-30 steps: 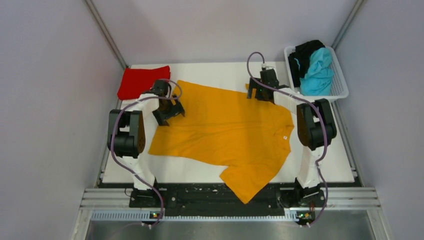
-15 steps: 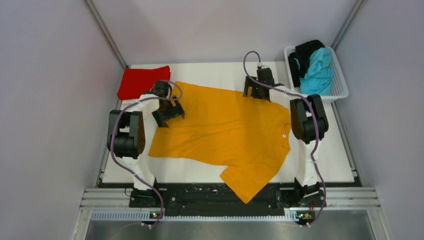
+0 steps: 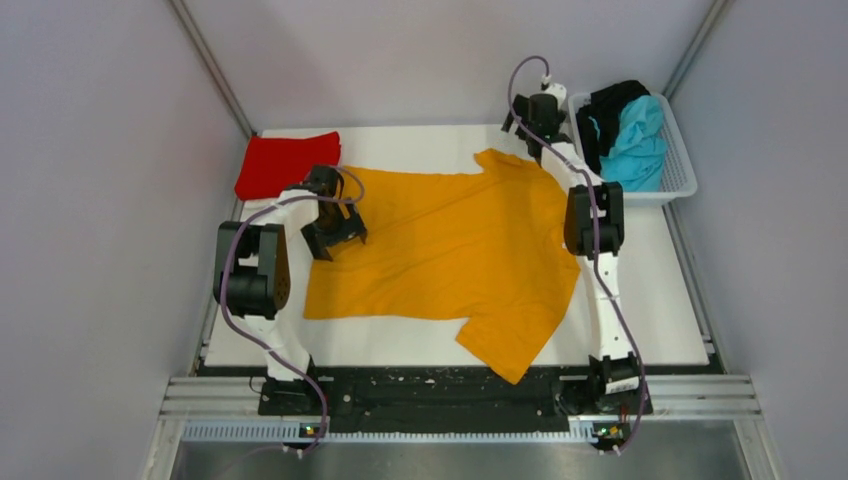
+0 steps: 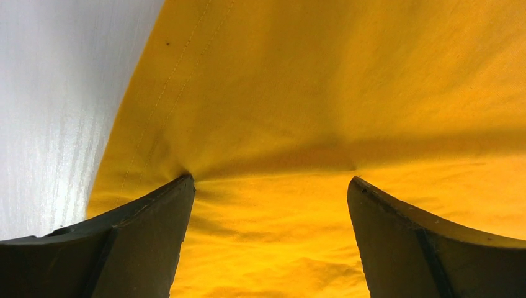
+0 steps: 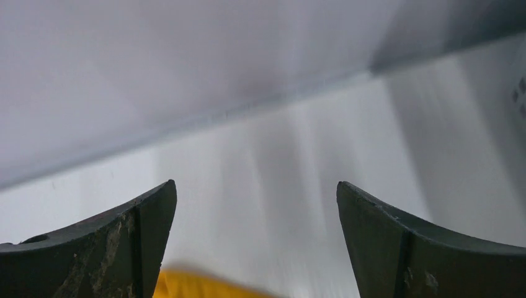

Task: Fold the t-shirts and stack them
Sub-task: Flatten out the tshirt

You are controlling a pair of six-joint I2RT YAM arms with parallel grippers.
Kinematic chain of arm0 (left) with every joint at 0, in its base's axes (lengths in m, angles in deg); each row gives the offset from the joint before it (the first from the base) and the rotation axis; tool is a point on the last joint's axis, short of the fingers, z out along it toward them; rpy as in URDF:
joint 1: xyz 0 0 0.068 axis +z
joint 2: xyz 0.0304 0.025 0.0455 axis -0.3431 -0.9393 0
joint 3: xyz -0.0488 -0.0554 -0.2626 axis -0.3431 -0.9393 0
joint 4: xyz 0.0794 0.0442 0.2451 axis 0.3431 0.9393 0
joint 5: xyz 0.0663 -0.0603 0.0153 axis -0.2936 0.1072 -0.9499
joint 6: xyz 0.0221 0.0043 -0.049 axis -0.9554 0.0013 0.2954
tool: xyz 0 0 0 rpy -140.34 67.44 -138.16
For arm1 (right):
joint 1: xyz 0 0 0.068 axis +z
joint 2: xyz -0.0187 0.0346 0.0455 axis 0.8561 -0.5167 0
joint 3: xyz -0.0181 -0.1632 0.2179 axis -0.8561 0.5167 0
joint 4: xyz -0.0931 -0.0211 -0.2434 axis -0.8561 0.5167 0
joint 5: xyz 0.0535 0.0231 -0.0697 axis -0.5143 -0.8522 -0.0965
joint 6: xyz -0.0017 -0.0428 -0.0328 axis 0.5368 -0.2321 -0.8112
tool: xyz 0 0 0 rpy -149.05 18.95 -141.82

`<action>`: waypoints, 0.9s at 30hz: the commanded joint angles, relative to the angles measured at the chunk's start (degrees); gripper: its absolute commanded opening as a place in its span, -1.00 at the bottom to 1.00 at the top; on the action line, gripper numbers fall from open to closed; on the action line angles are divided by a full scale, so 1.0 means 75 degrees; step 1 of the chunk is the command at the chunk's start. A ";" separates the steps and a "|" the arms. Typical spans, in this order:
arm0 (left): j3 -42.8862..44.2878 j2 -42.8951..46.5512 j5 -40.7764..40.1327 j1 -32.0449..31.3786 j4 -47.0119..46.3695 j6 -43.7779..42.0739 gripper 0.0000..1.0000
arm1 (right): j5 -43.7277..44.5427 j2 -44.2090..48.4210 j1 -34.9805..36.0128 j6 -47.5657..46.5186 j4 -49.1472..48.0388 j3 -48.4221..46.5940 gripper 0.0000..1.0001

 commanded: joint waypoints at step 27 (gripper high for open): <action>0.0570 0.0225 0.0096 0.0025 0.0714 -0.0461 0.97 | -0.1341 0.1255 0.0647 -0.5120 0.2130 0.0760 0.45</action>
